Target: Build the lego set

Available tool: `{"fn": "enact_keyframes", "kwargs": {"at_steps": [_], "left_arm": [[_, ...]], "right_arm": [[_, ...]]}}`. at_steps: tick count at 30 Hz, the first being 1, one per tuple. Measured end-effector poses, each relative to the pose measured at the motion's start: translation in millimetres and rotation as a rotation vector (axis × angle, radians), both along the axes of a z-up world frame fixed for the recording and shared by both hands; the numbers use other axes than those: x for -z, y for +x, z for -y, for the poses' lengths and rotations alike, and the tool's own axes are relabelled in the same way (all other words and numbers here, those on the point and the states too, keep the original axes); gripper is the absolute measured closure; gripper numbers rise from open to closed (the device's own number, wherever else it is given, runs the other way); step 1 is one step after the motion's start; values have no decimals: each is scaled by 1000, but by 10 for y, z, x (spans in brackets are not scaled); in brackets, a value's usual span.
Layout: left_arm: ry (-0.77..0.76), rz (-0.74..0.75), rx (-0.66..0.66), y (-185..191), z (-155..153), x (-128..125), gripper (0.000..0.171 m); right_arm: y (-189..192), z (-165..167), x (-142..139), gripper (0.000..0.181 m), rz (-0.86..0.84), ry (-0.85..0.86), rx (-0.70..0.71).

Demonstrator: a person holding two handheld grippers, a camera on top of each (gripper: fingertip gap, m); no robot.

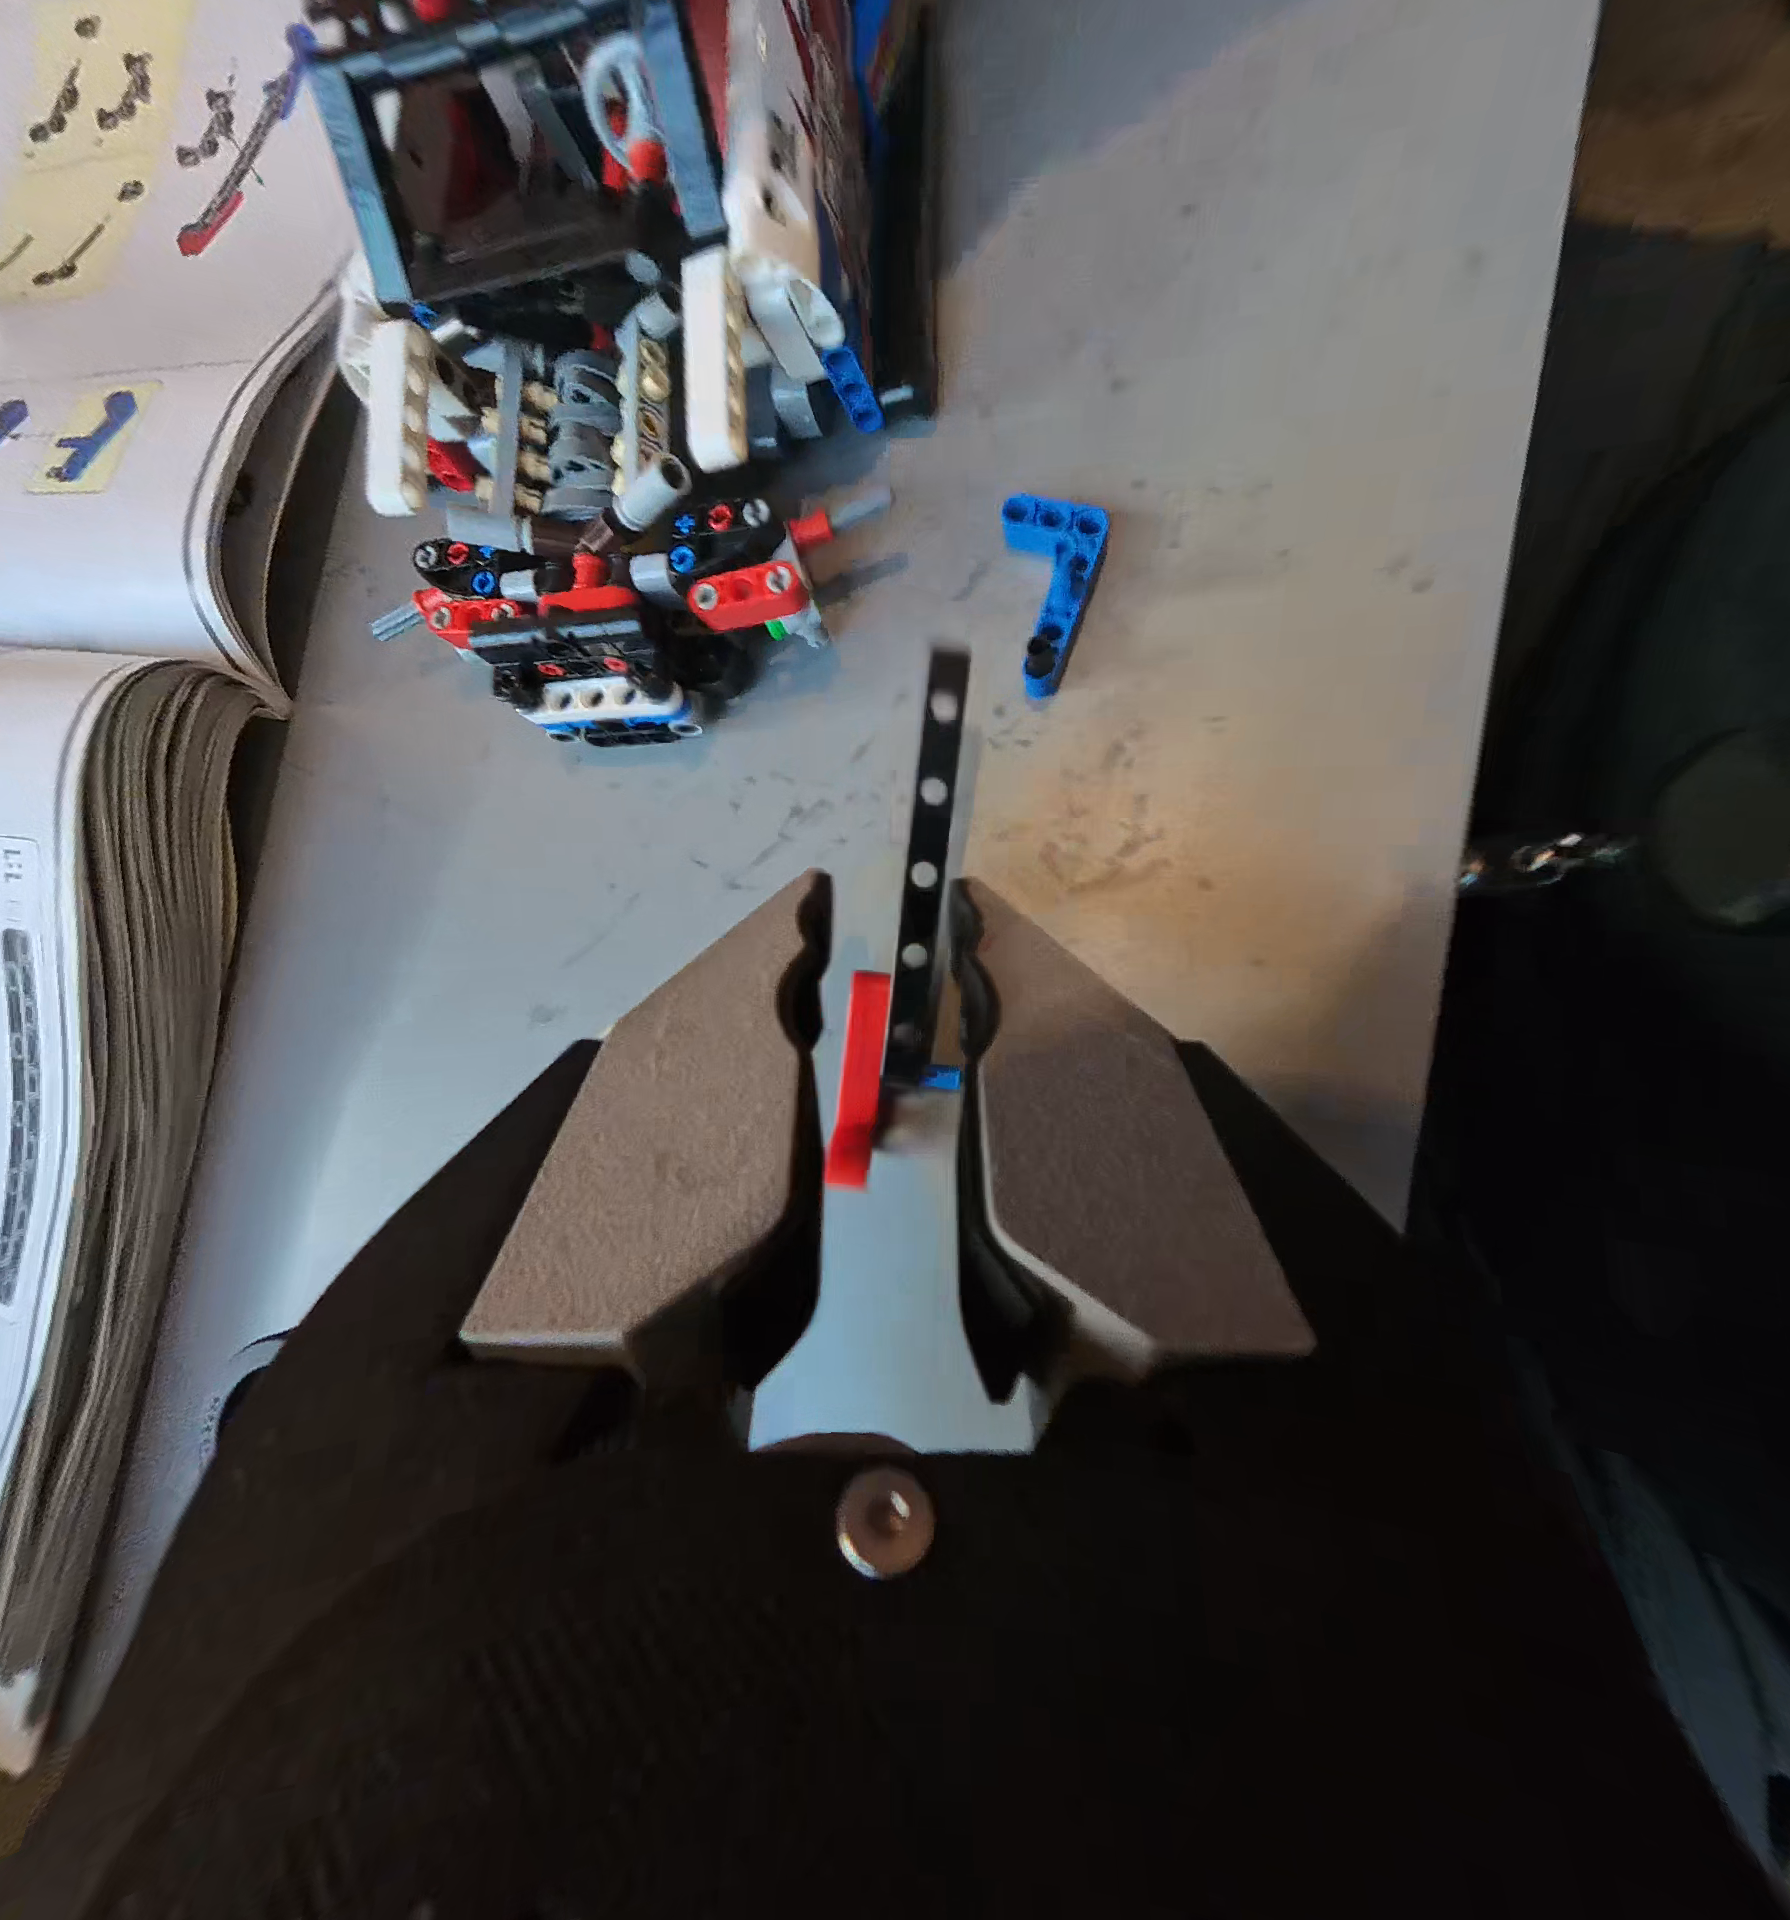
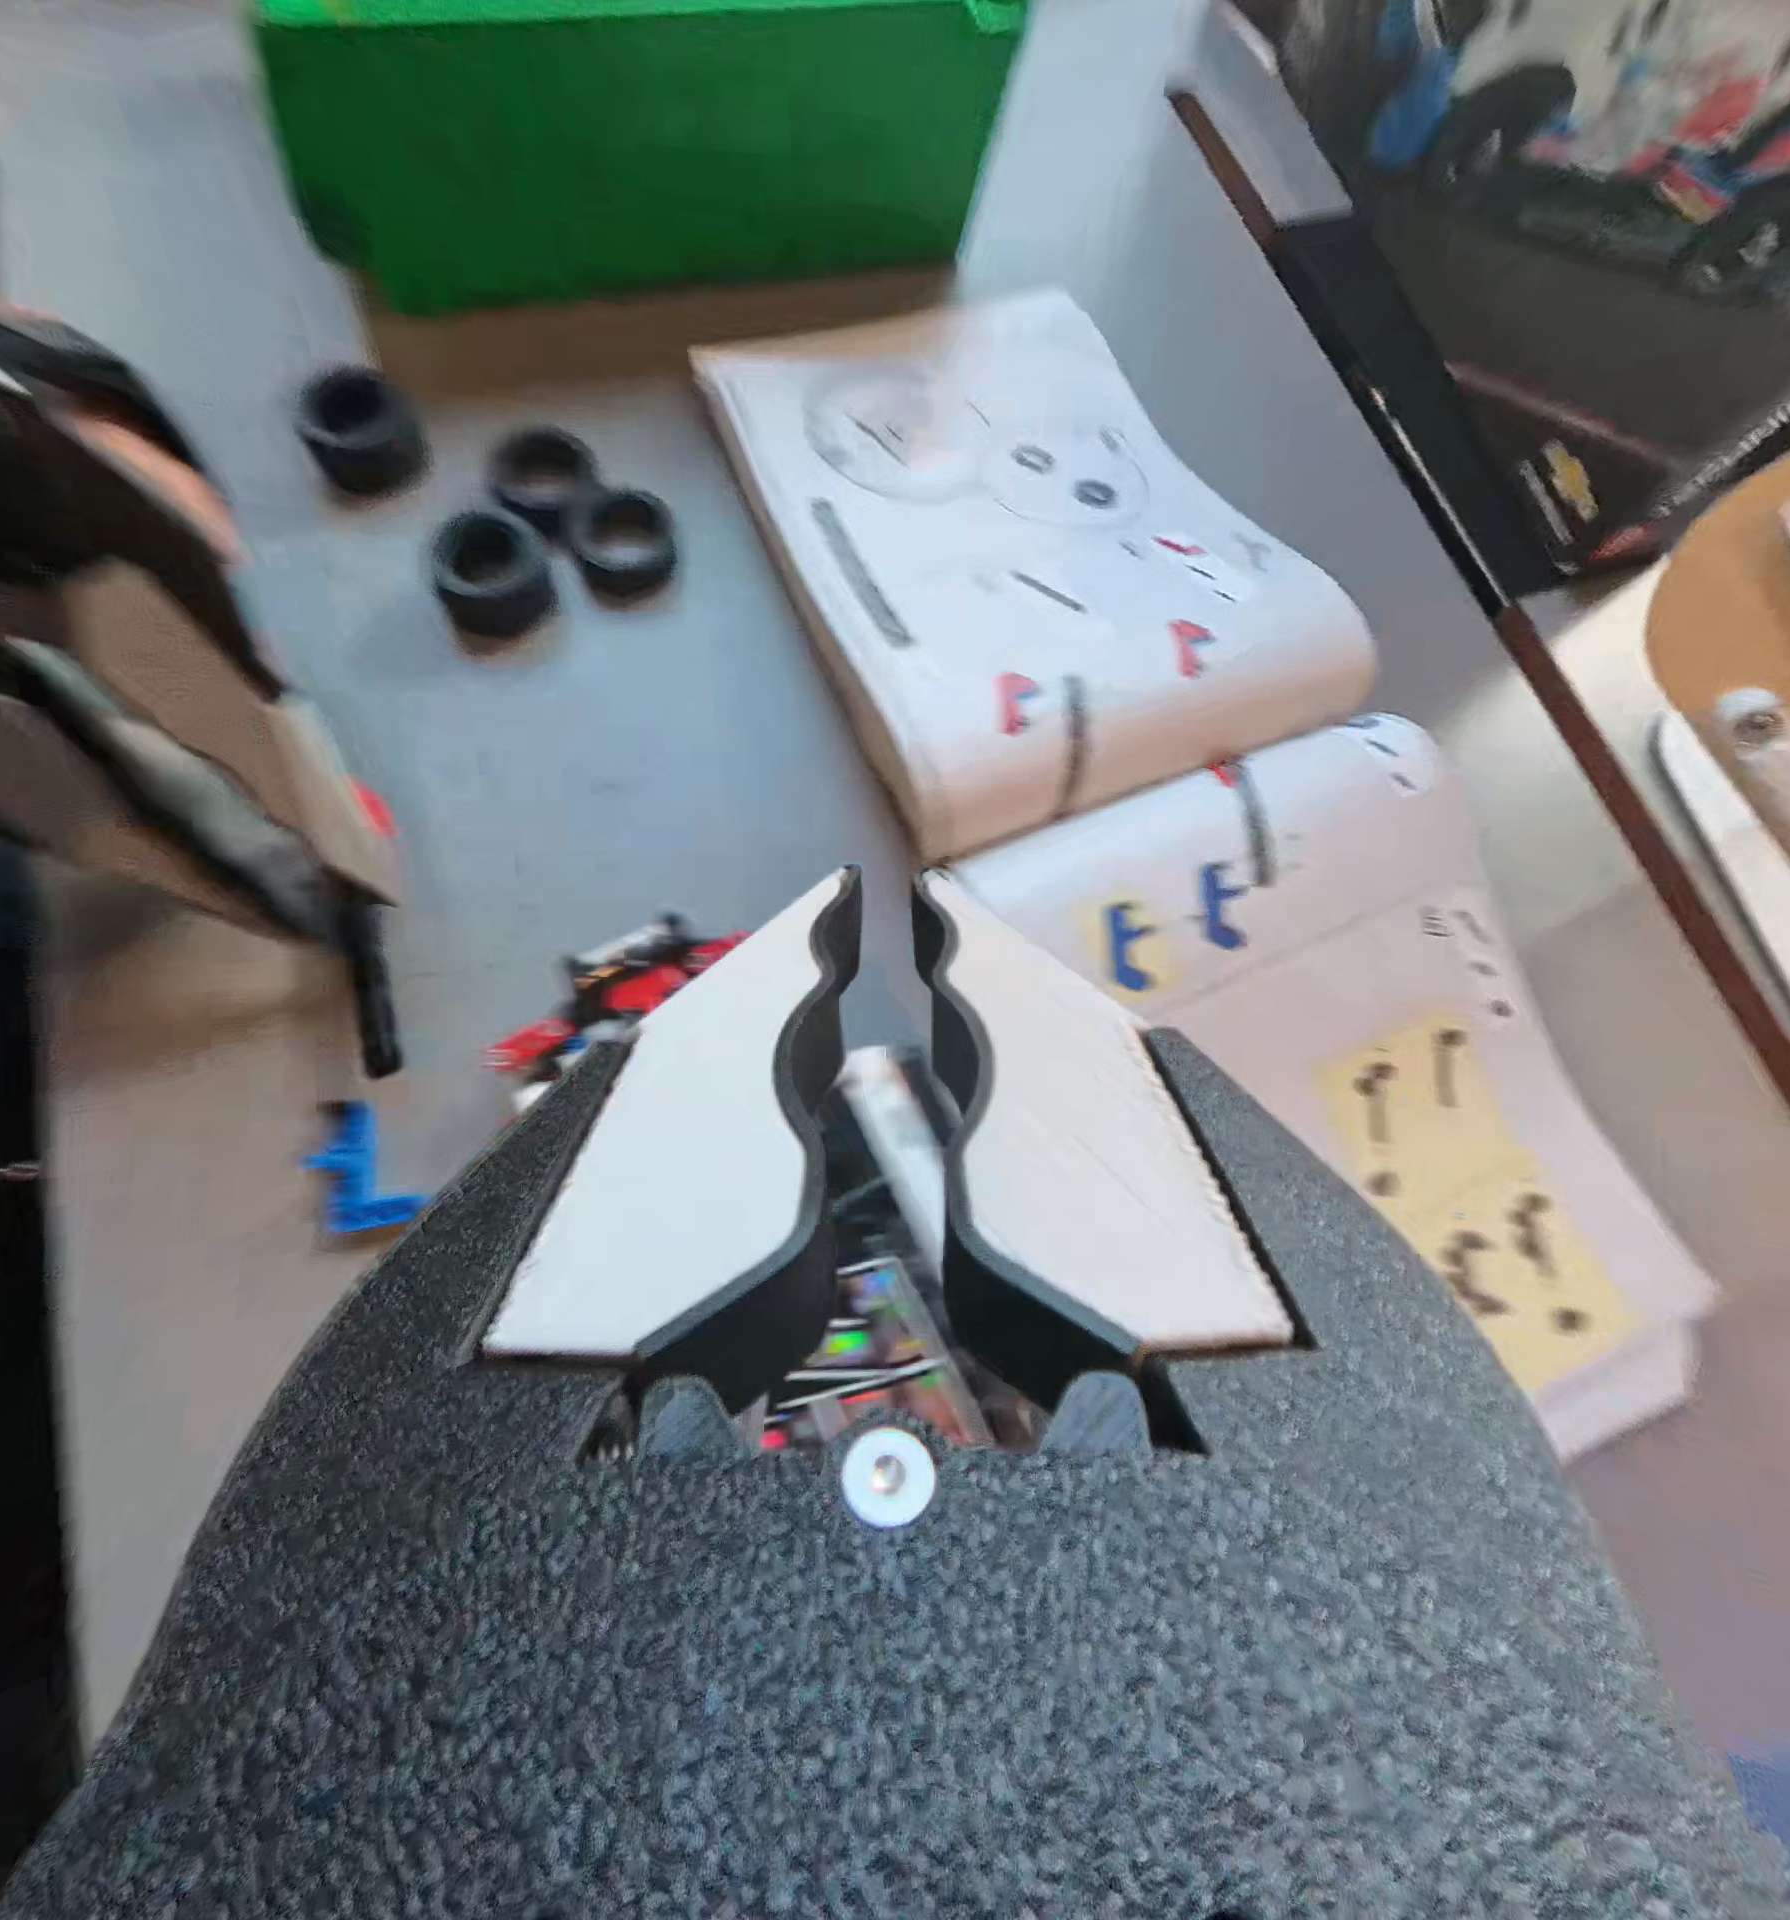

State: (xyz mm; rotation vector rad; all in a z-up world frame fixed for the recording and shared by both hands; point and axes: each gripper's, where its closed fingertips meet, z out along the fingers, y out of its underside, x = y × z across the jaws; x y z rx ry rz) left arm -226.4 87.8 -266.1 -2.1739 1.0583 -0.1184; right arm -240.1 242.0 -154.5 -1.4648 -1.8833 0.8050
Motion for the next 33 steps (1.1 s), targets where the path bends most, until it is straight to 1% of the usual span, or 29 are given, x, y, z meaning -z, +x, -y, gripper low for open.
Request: {"fn": "enact_keyframes", "kwargs": {"at_steps": [2, 3, 4, 6, 7, 8, 9, 11, 13, 14, 16, 17, 22, 28, 33], "left_arm": [[-17, 85, -9, -32, -54, -204, 144], [-12, 126, -15, -67, -115, -353, 144], [5, 162, -28, -124, -216, -527, 149], [51, 203, -71, -304, -561, -871, 166], [74, 208, -104, -429, -813, -998, 168], [81, 205, -143, -570, -1095, -1060, 168], [59, 204, -173, -699, -1373, -1052, 167], [17, 188, -234, -968, -1936, -918, 168], [-3, 149, -260, -1207, -2414, -654, 171], [-43, 132, -278, -1299, -2575, -477, 171], [-175, 138, -254, -1289, -2662, -152, 171], [-210, 104, -249, -1303, -2658, -25, 171], [-191, 115, -279, -1300, -2663, -9, 171], [-205, 180, -323, -1373, -2614, 5, 171], [-200, 228, -336, -1379, -2612, 14, 171]], "right_arm": [[-266, -439, 199, 172, 124, 50, 14], [-401, -613, 314, 172, 174, 52, 18], [-532, -743, 434, 172, 213, 42, 10], [-770, -937, 664, 174, 271, 1, 1], [-873, -993, 758, 174, 282, -25, -10], [-958, -1040, 841, 174, 294, -47, -16], [-1023, -1083, 909, 174, 303, -56, -21], [-1107, -1107, 996, 174, 304, -72, -51], [-1124, -1136, 1090, 176, 315, -80, -66], [-1124, -1154, 1113, 179, 308, -82, -73], [-1096, -1193, 1139, 181, 306, -101, -82], [-1071, -1210, 1161, 181, 316, -113, -81], [-1041, -1219, 1279, 181, 300, -107, -110], [-1046, -1210, 1314, 181, 303, -98, -139], [-1032, -1212, 1345, 181, 307, -134, -145]]}}
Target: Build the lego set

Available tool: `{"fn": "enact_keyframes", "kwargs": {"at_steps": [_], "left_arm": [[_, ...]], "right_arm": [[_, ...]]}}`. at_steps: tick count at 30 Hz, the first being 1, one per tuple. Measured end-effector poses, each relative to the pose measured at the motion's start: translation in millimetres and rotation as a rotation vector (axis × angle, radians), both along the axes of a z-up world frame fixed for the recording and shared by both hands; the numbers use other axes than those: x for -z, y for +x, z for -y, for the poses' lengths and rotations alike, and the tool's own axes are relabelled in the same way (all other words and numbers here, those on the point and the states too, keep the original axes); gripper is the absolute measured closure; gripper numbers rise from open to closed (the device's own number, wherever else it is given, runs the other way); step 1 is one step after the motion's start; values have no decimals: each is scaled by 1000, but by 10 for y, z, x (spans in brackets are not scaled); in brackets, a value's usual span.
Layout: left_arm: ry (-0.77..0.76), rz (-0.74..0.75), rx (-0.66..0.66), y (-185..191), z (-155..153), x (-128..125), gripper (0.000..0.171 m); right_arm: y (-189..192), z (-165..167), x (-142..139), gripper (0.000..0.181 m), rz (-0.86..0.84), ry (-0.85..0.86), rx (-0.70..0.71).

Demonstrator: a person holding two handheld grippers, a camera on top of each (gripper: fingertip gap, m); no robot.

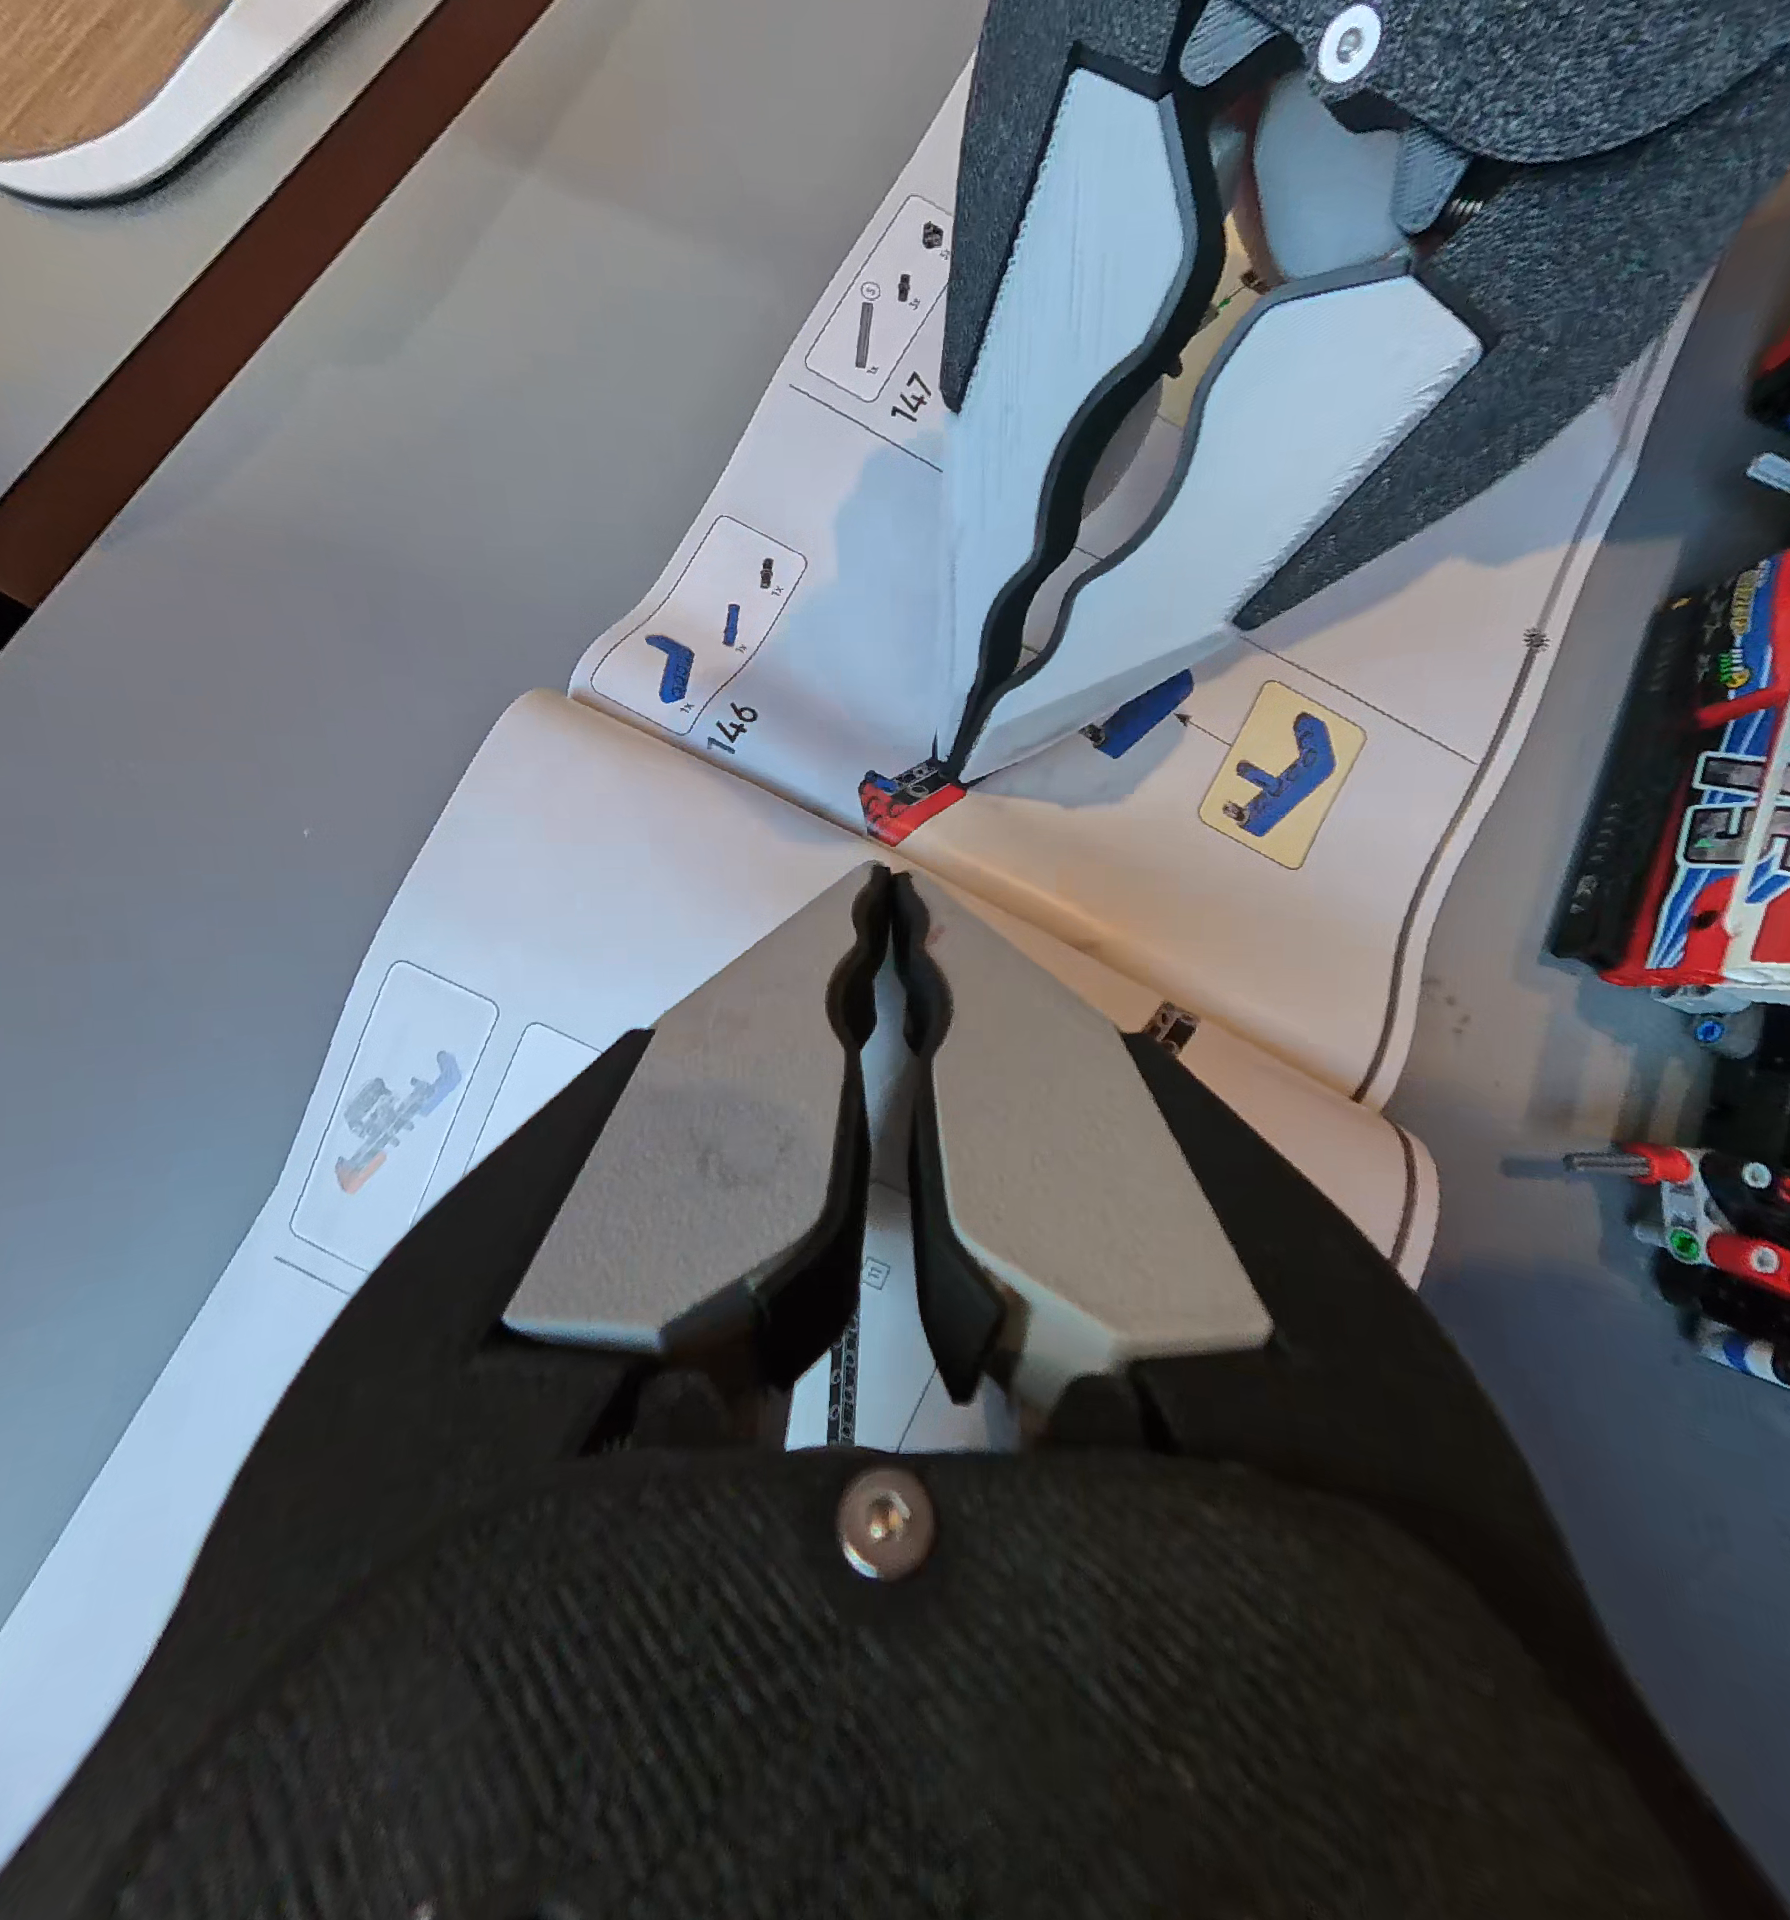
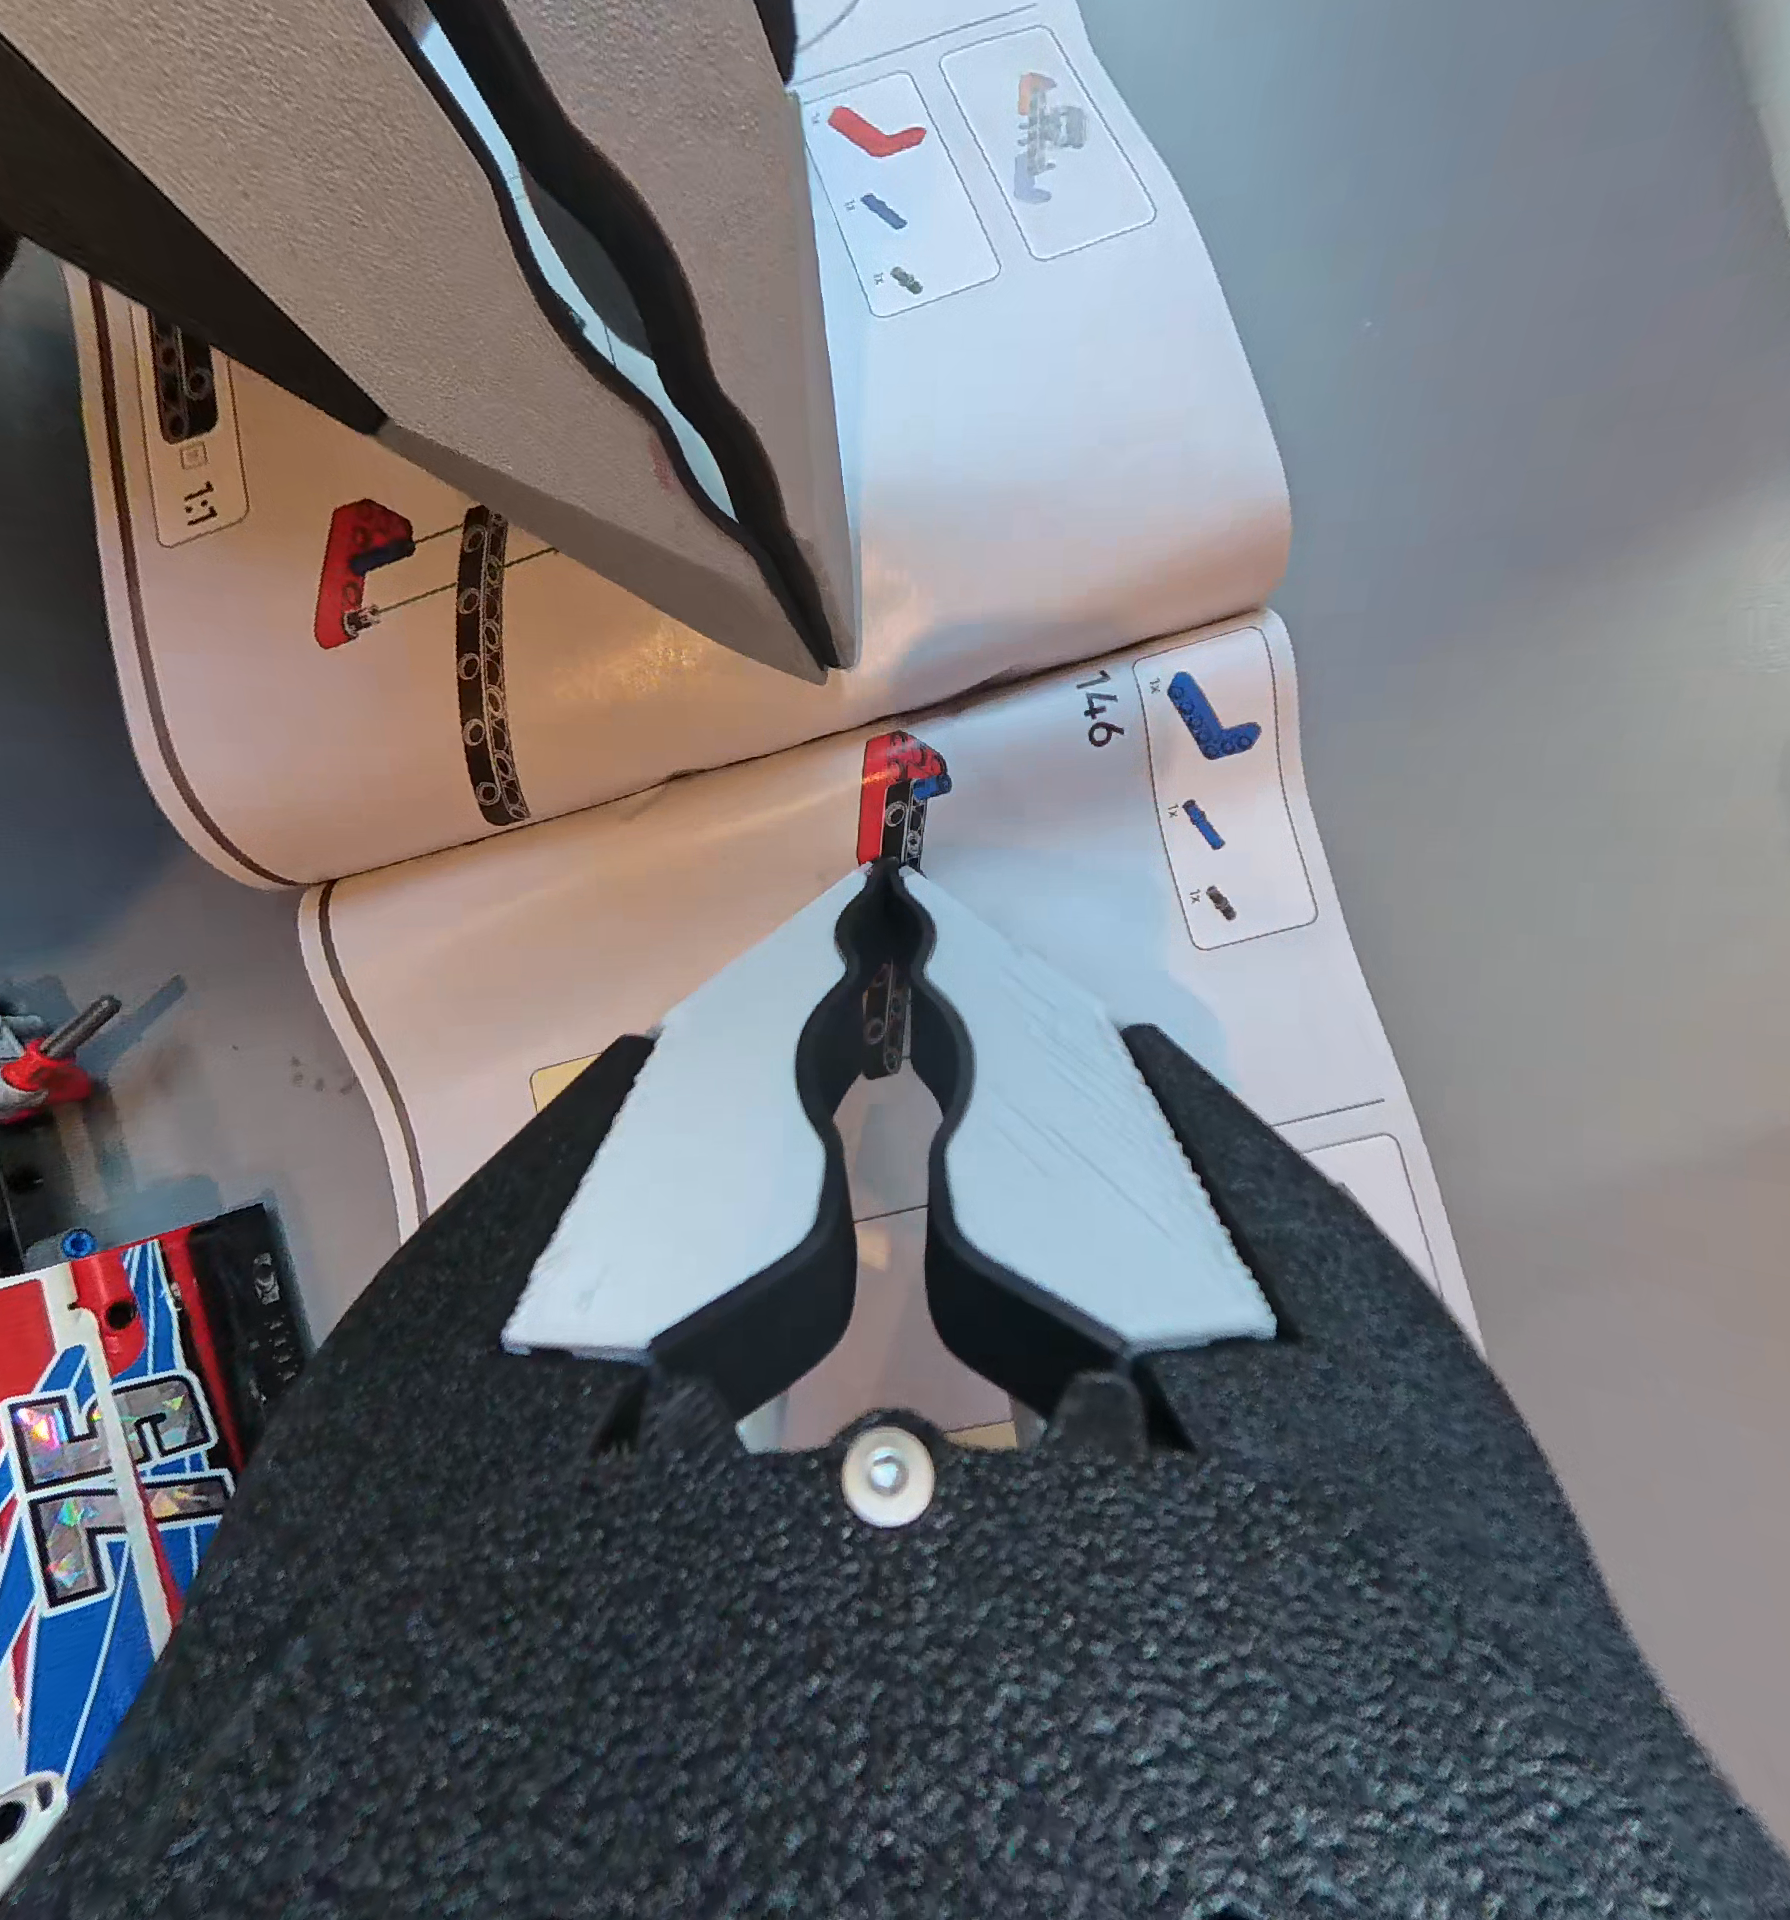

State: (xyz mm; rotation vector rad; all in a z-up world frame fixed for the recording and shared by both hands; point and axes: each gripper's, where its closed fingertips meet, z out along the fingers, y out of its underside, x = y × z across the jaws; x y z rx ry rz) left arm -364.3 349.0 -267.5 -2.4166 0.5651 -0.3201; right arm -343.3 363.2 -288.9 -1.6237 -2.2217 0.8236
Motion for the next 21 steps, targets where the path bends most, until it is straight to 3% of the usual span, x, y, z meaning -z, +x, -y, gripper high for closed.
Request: {"fn": "enact_keyframes", "kwargs": {"at_steps": [14, 21], "left_arm": [[6, 68, -28, -31, 17, 23, 171], [-5, 76, -33, -32, 17, 21, 171]], "right_arm": [[12, 0, 14, 181, 40, -45, 0], [13, -2, 8, 181, 69, 15, -25]]}}
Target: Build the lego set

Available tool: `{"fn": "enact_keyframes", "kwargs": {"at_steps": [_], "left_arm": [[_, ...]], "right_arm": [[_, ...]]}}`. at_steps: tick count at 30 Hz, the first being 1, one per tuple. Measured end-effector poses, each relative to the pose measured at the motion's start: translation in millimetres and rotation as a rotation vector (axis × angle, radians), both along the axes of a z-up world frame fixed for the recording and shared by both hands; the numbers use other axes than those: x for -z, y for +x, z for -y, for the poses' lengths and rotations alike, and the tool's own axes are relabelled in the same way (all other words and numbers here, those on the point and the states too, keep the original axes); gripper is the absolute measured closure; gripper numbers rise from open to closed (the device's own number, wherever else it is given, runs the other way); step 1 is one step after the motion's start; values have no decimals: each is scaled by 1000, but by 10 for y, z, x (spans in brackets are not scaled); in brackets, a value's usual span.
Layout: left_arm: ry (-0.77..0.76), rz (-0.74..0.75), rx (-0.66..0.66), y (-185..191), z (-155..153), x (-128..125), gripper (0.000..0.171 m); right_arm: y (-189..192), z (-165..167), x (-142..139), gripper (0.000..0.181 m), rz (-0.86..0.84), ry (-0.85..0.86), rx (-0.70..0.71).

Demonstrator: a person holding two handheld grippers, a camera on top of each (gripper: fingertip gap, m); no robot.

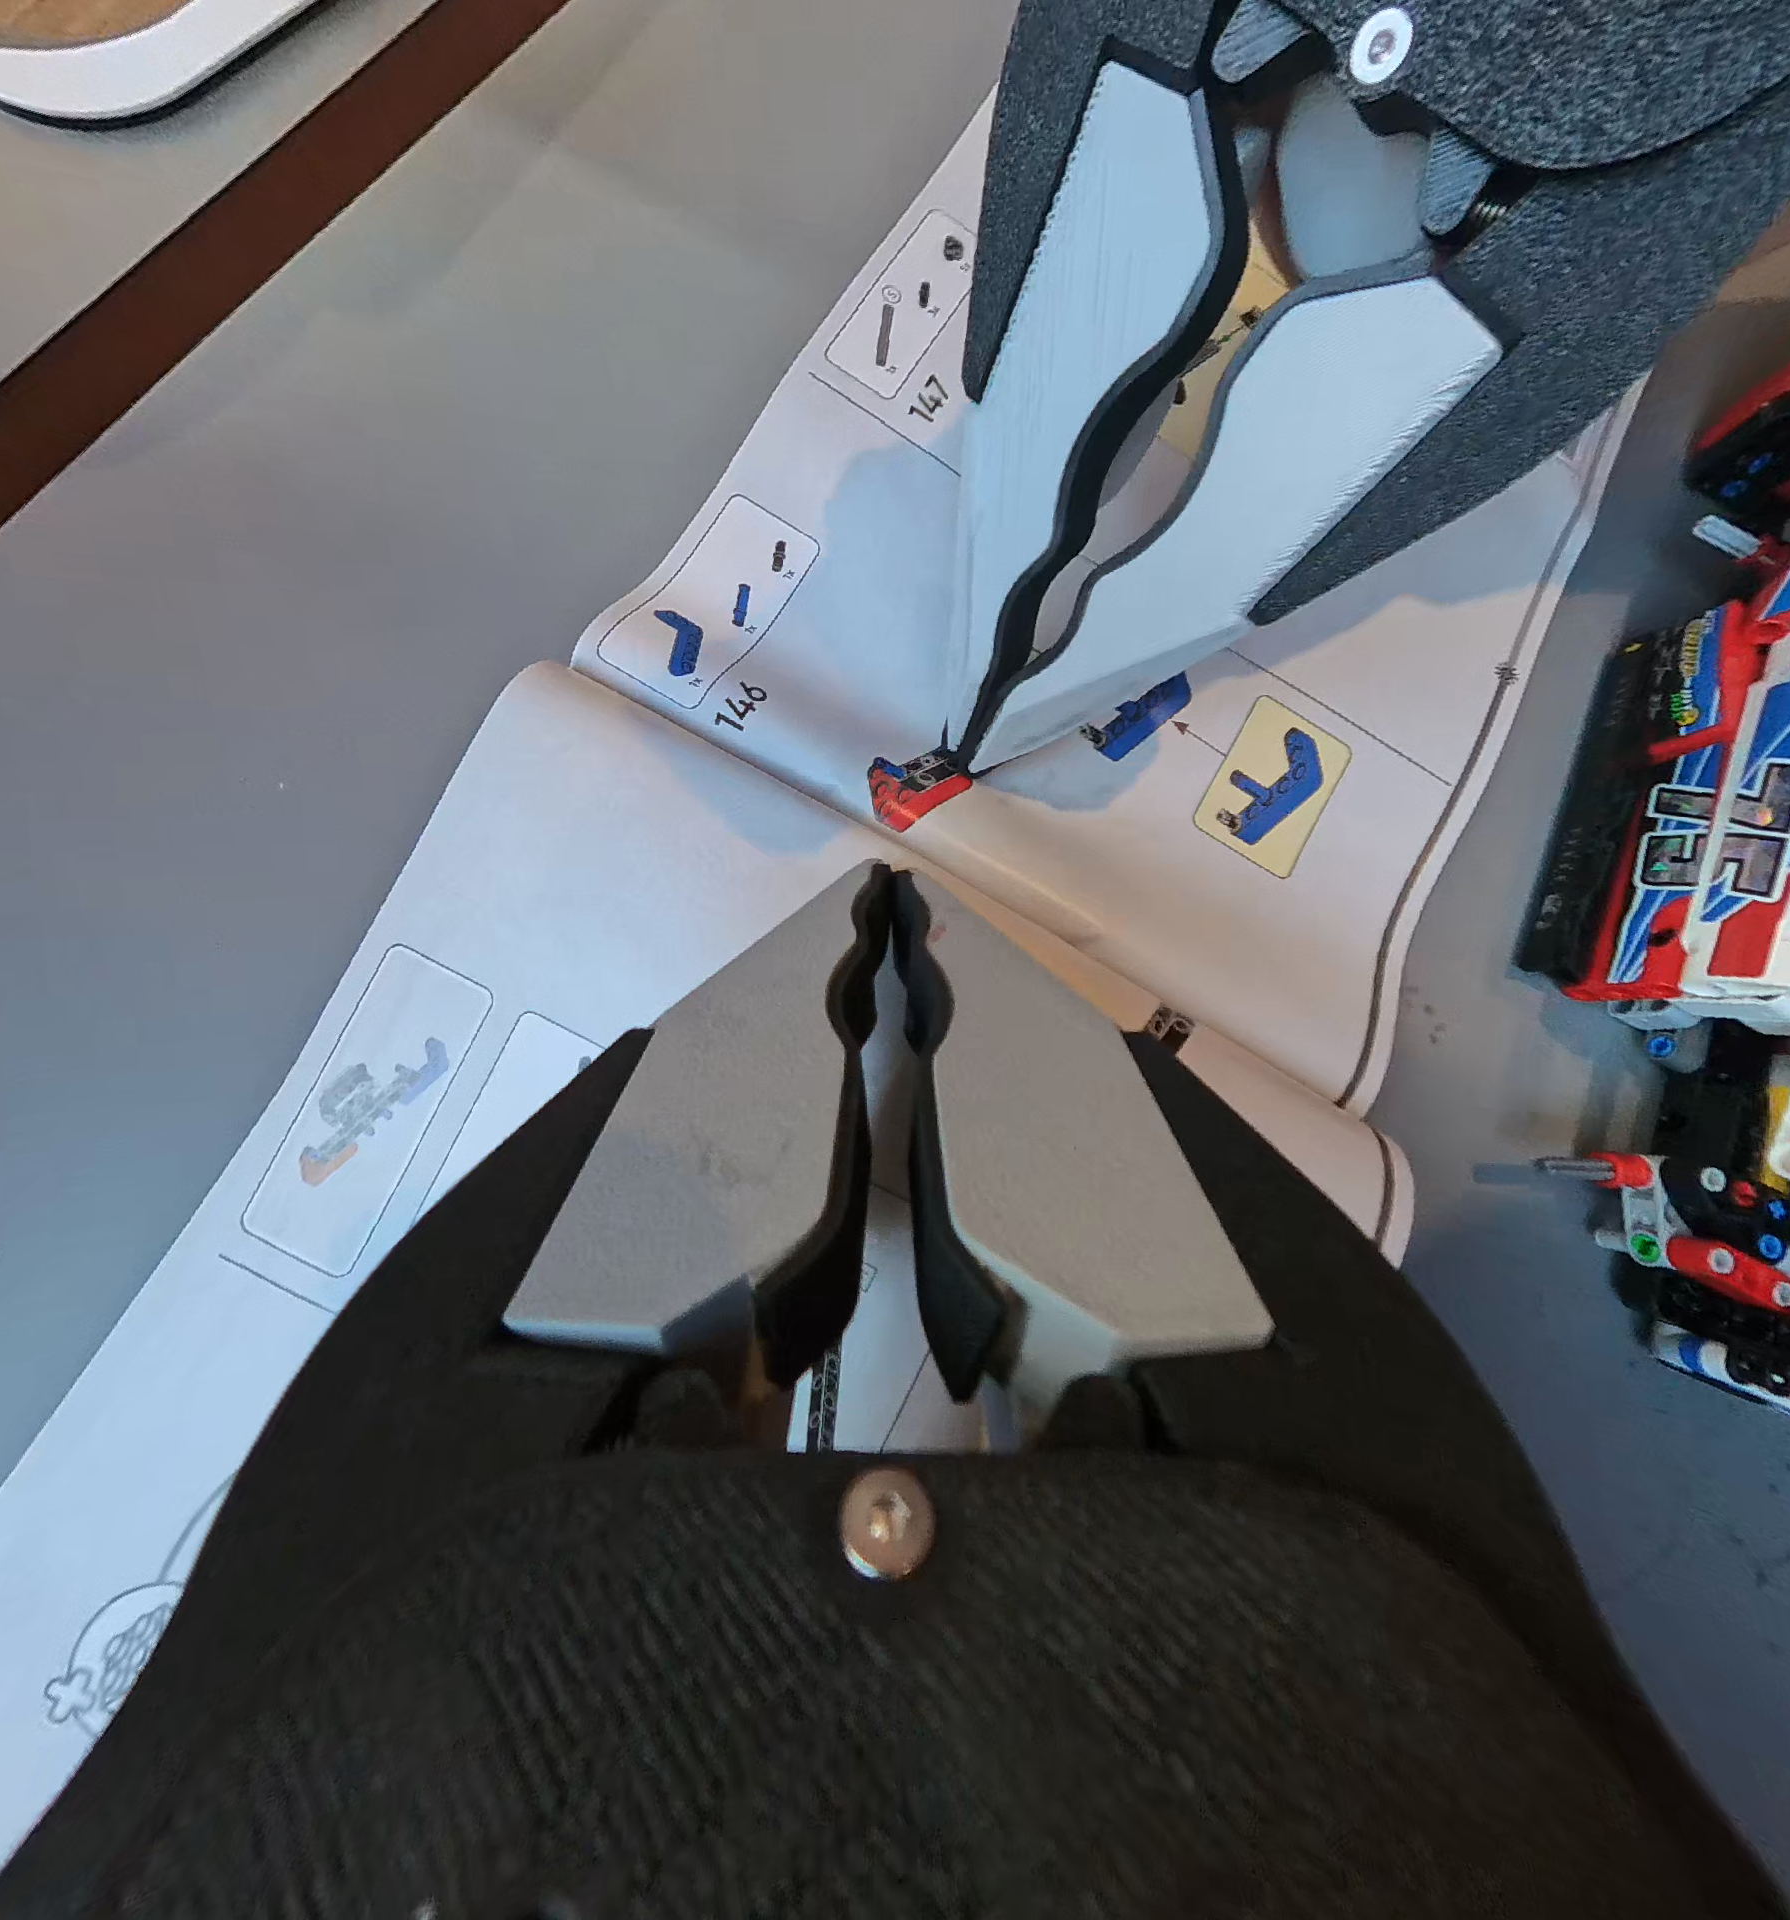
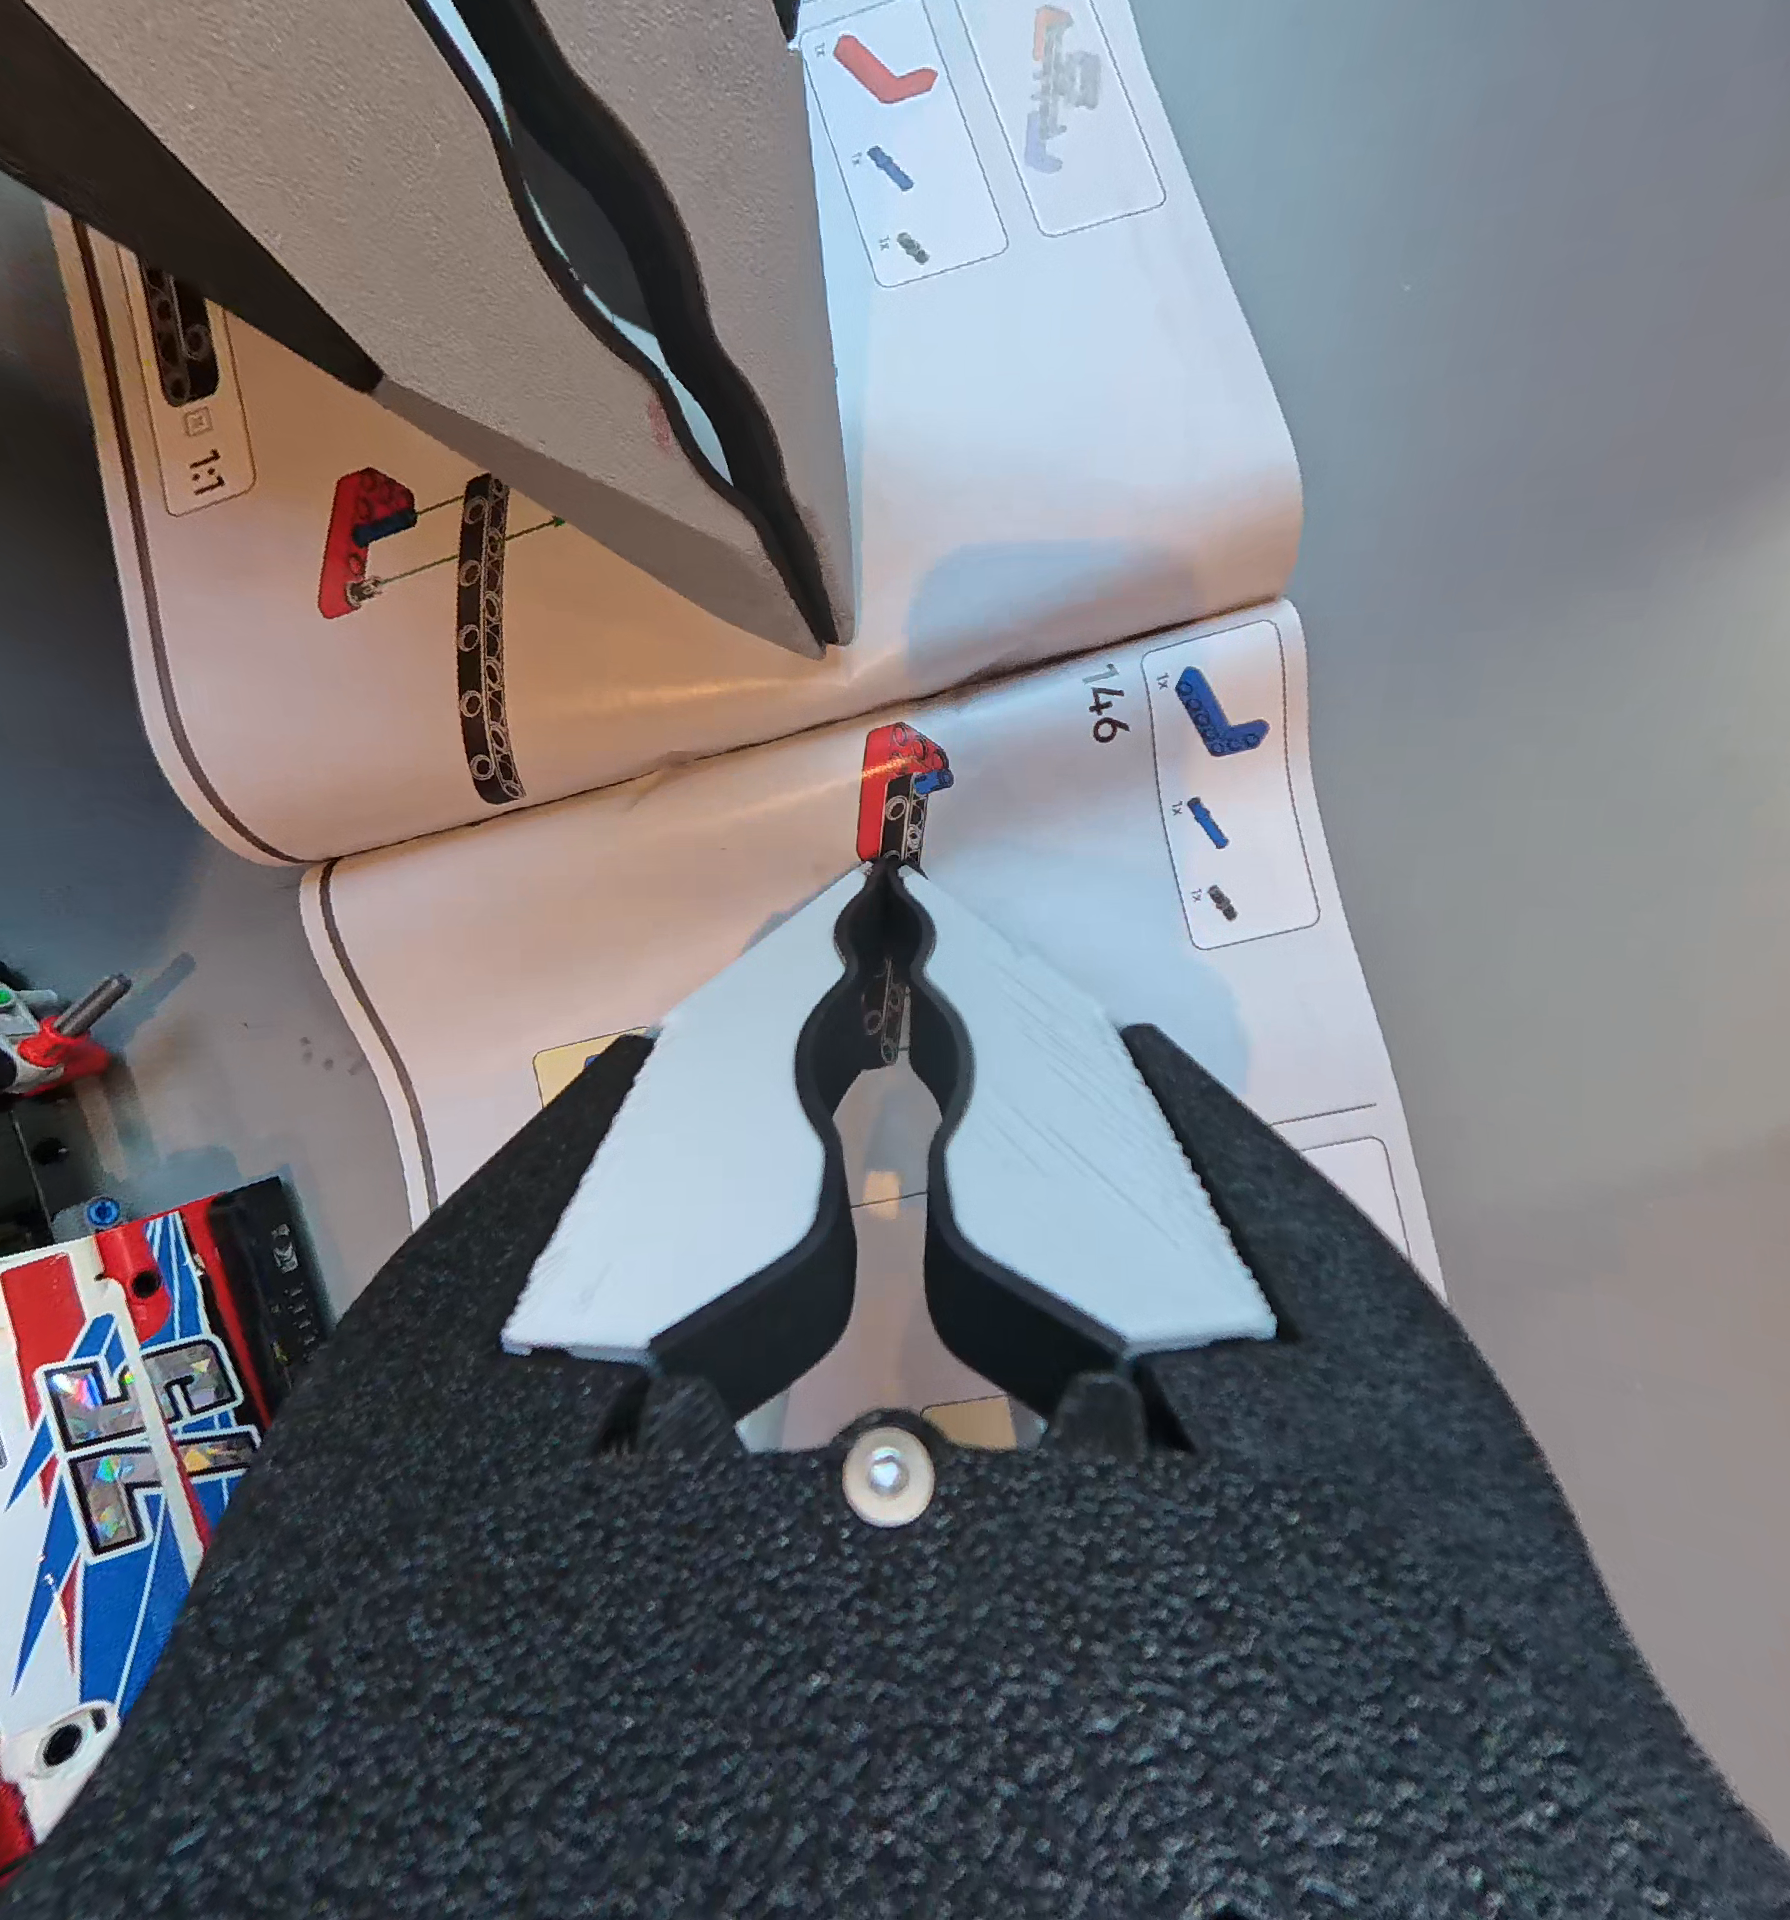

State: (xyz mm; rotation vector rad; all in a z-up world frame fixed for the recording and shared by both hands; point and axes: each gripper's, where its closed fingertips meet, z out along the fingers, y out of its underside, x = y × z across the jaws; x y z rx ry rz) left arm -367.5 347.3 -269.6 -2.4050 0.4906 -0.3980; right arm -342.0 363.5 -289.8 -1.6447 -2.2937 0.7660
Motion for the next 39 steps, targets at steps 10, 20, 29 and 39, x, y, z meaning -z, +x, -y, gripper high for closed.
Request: {"fn": "enact_keyframes", "kwargs": {"at_steps": [10, 20, 29, 39], "left_arm": [[7, 34, -27, 19, -17, -16, 171], [33, -29, -33, 31, 37, -91, 171], [49, -27, -52, 37, 147, -129, 171], [59, -45, -45, 43, 605, -423, 171]], "right_arm": [[-2, -5, -12, 181, 15, -11, 29], [-14, -6, -146, 181, 9, 49, 68], [-41, 36, -278, 179, -3, 110, 77], [321, 137, -605, 177, -49, 141, 80]]}}
